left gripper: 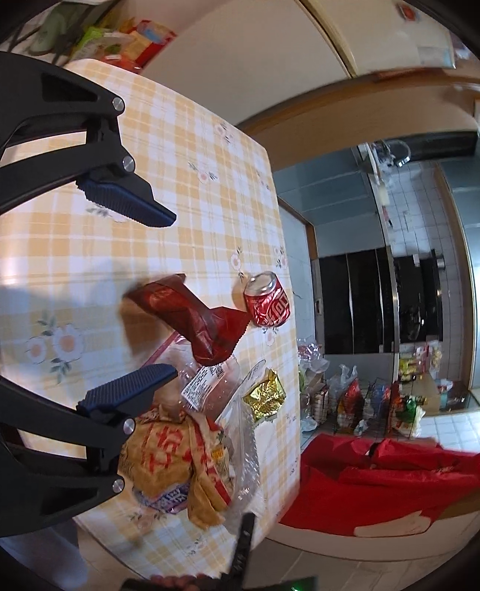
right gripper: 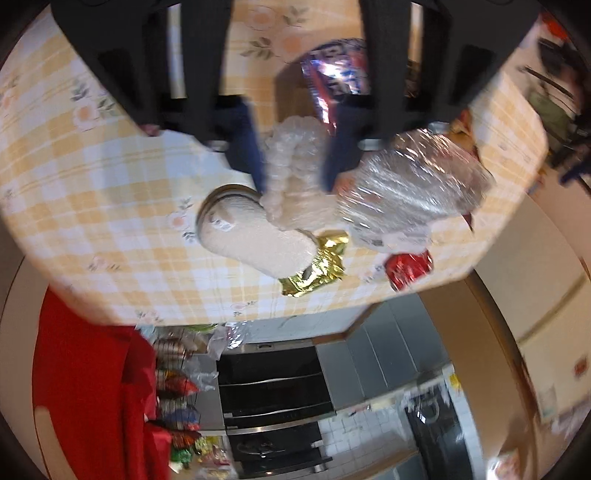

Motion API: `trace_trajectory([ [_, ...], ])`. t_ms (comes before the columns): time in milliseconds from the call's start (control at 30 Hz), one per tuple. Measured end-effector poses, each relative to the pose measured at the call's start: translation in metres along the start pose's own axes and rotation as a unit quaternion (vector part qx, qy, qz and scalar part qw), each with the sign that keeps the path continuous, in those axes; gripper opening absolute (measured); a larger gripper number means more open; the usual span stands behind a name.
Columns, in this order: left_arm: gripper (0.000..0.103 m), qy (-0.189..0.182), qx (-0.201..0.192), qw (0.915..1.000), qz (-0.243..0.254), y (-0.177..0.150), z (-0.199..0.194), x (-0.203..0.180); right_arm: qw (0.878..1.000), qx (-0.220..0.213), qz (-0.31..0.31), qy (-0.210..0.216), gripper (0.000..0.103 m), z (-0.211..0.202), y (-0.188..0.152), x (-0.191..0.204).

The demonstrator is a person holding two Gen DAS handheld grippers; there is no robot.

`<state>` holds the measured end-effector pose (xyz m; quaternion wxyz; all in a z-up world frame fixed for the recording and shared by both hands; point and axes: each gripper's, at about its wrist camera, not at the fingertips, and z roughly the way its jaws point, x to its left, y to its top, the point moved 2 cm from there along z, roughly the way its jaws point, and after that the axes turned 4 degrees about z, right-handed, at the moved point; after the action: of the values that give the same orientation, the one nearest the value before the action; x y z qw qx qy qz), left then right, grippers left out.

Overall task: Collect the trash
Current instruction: 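Grasp the white bubble wrap with the right tool while the left tool grasps the dark red wrapper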

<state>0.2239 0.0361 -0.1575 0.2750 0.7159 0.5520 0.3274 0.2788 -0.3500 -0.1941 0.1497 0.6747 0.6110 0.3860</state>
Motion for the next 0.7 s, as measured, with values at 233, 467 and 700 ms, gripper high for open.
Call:
trace_trajectory([
  [233, 0.066, -0.043, 0.005, 0.9987, 0.026, 0.003, 0.062, 0.003, 0.999, -0.040, 0.033, 0.002, 0.024, -0.024, 0.004, -0.012],
  [467, 0.066, -0.060, 0.038, 0.9932, 0.092, -0.003, 0.114, 0.002, 0.997, -0.053, 0.058, -0.006, 0.024, -0.043, -0.001, -0.030],
  [700, 0.030, -0.059, 0.072, 0.9897, 0.109, -0.007, 0.137, -0.003, 0.997, -0.047, 0.065, -0.014, 0.023, -0.055, -0.013, -0.033],
])
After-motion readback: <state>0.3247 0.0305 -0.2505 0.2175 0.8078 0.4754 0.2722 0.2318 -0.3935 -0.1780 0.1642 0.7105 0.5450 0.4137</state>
